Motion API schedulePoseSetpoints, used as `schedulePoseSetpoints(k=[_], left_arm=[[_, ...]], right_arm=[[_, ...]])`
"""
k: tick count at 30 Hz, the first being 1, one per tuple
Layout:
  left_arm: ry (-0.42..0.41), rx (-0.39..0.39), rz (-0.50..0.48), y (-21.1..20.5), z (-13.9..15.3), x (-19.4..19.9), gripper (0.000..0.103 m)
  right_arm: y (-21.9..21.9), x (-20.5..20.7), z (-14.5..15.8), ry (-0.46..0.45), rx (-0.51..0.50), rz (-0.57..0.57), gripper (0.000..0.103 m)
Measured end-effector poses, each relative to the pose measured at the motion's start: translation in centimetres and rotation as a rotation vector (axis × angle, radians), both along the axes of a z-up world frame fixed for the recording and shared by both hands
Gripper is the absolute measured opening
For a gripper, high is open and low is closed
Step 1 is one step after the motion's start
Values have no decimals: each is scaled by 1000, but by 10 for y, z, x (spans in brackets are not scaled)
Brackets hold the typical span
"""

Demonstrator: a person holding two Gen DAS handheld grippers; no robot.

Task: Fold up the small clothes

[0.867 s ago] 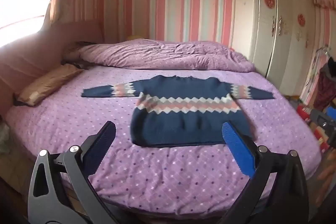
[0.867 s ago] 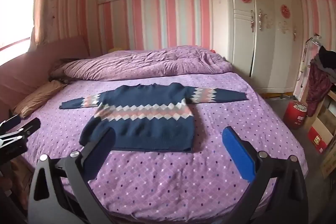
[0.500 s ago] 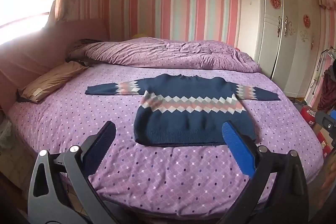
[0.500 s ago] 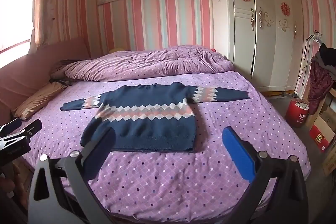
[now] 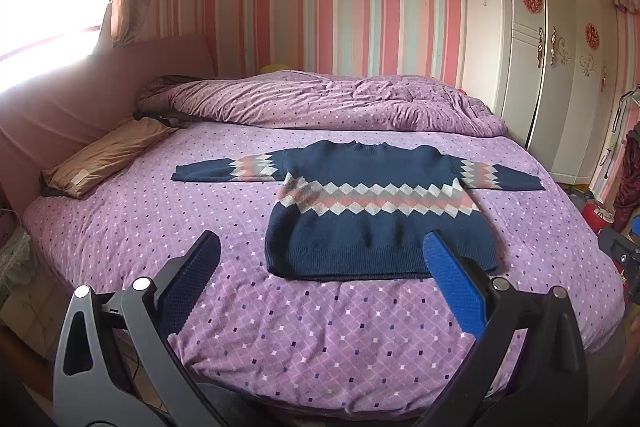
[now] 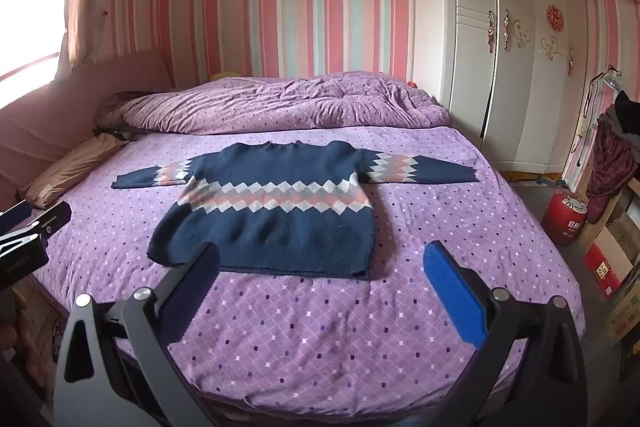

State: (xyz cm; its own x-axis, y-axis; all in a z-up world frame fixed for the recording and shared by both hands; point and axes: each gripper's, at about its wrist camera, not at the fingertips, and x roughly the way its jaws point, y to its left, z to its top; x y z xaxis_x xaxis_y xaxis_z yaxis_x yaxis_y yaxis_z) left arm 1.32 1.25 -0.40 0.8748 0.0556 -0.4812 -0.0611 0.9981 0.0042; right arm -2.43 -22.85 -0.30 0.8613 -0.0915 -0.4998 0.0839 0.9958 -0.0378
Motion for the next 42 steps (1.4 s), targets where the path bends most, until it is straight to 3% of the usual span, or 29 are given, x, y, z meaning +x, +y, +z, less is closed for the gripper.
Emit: schedulePoseSetpoints(k=[22, 32, 42], left_arm=[[34, 15, 2, -6, 5, -9, 100], [78, 77, -22, -10, 9, -13, 100], [102, 45, 9, 2, 2, 5, 100]], right_arm=[[0, -5, -7, 86, 50, 9, 102], [7, -16, 1, 98, -42, -69, 102], [-4, -4, 8, 101, -37, -76, 102]])
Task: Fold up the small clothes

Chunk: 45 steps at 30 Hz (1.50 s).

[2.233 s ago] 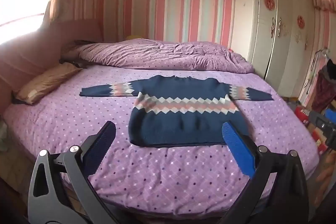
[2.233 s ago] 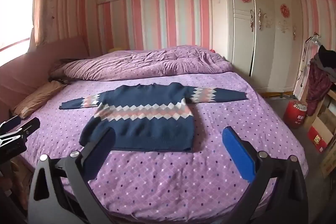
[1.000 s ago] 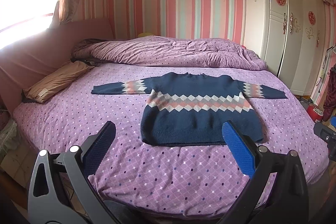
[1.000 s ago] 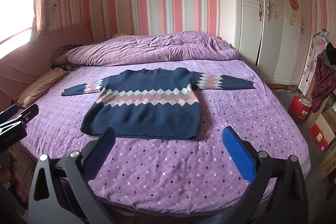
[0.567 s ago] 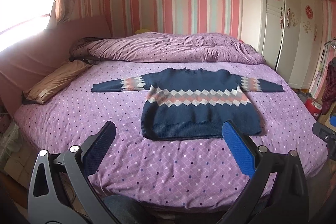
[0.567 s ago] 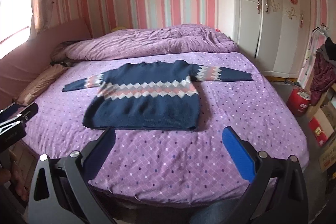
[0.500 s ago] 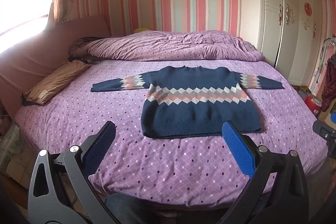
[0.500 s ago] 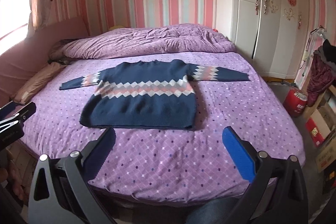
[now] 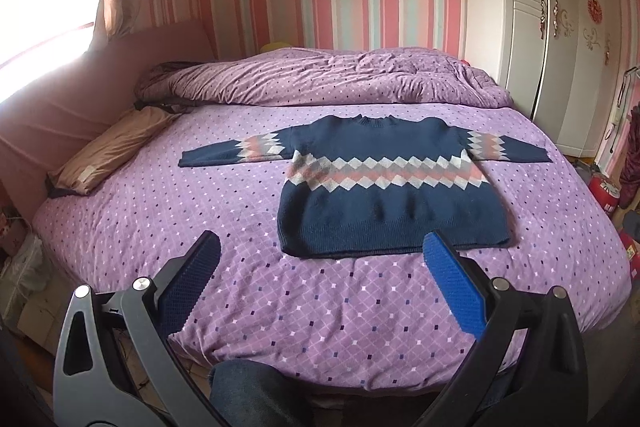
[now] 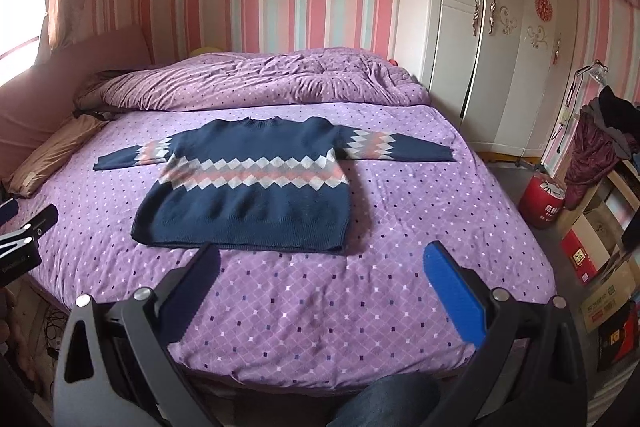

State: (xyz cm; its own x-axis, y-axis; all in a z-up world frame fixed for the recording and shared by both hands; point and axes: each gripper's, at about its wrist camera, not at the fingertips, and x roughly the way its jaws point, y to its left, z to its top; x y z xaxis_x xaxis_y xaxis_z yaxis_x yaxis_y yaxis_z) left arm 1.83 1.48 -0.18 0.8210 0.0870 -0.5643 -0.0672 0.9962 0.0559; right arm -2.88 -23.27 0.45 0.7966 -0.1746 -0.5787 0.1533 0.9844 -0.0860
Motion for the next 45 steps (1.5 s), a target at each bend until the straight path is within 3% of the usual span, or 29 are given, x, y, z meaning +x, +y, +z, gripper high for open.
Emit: schedulePoseSetpoints(k=[16, 40, 45], left_arm=[[41, 17, -13, -2, 0, 24, 100], [35, 36, -24, -14, 4, 35, 100], [13, 58, -18, -25, 5, 49, 100]], right_arm=[[1, 25, 1, 51, -20, -9, 102], [-8, 38, 5, 33, -23, -9, 102], [-30, 54, 1, 10, -37, -28, 102]])
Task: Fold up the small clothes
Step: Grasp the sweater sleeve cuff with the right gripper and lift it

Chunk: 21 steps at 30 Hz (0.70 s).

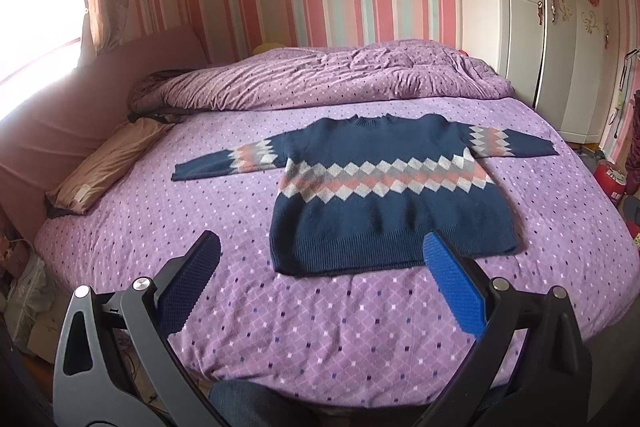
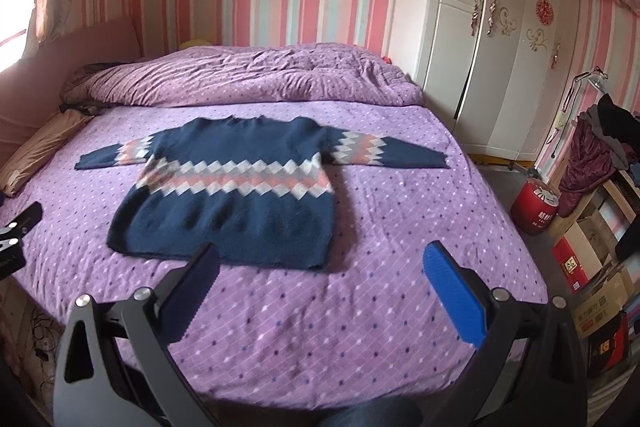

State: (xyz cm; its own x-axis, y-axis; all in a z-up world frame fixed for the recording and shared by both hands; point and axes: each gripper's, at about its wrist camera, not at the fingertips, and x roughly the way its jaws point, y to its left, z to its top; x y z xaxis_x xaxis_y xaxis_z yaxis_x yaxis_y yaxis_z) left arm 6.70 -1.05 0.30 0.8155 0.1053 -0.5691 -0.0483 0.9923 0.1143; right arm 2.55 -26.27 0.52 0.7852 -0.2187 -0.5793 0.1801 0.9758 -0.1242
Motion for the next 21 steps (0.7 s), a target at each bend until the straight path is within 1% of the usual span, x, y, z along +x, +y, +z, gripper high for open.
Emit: schedulePoseSetpoints(k=[3, 7, 9, 12, 15, 20, 21], left_arm=[[-25, 12, 3, -14, -2, 20, 100], [-46, 14, 14, -33, -10, 56, 100], [-49, -5, 13, -42, -17, 78, 100], [-43, -43, 18, -58, -30, 117, 100], [-62, -14, 30, -80, -45, 154, 100], [-59, -2, 48, -109, -80, 219, 100], [-56, -1, 51, -114, -88, 230, 100]], right_arm=[[-28, 20, -1, -41, 5, -7, 102], [-69, 56, -5, -88, -35, -30, 102], [-96, 80, -11, -119, -60, -44, 102], [-133, 118, -24, -127, -68, -59, 102], [-182, 164, -47, -117, -33, -84, 102], [-268, 245, -88, -22, 81, -148, 102], [-284, 258, -96, -17, 101, -166, 102]])
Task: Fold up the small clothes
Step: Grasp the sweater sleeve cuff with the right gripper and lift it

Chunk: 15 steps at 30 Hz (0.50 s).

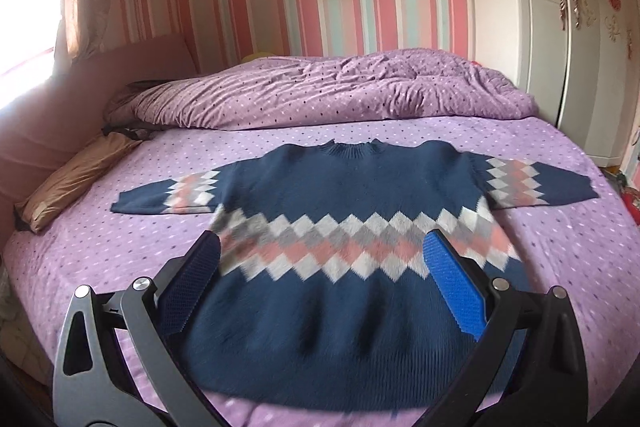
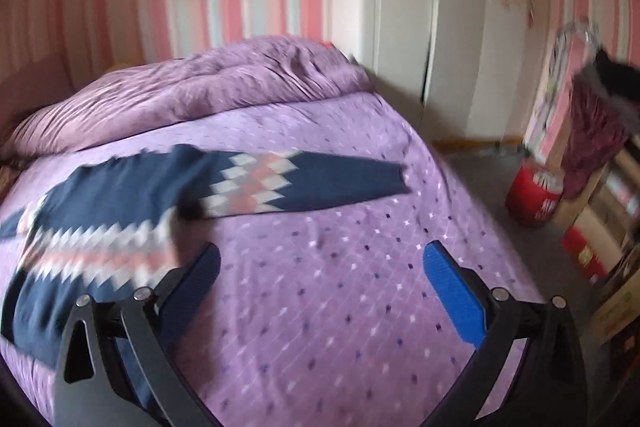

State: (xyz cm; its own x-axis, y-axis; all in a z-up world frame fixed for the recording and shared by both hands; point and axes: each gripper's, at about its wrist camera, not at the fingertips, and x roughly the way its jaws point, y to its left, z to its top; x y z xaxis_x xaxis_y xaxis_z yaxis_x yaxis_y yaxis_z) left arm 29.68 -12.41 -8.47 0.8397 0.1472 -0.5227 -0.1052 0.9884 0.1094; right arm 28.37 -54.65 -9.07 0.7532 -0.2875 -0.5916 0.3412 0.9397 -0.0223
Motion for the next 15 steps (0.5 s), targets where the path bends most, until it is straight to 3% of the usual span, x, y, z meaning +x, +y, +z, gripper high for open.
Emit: schedulePoseSetpoints(k=[6, 12, 14, 15], left_arm=[[7, 29, 6, -27, -42, 61, 100], [1, 69, -9, -55, -72, 104, 100], [5, 73, -14, -61, -78, 116, 100], [6, 75, -17, -65, -82, 122, 100]], right_arm=[[-86, 99, -45, 79, 157, -66, 101], [-150, 168, -84, 152, 336, -77, 101], [-169, 185, -98, 175, 390, -70, 99], [-177, 189, -104, 179, 422, -72, 93]])
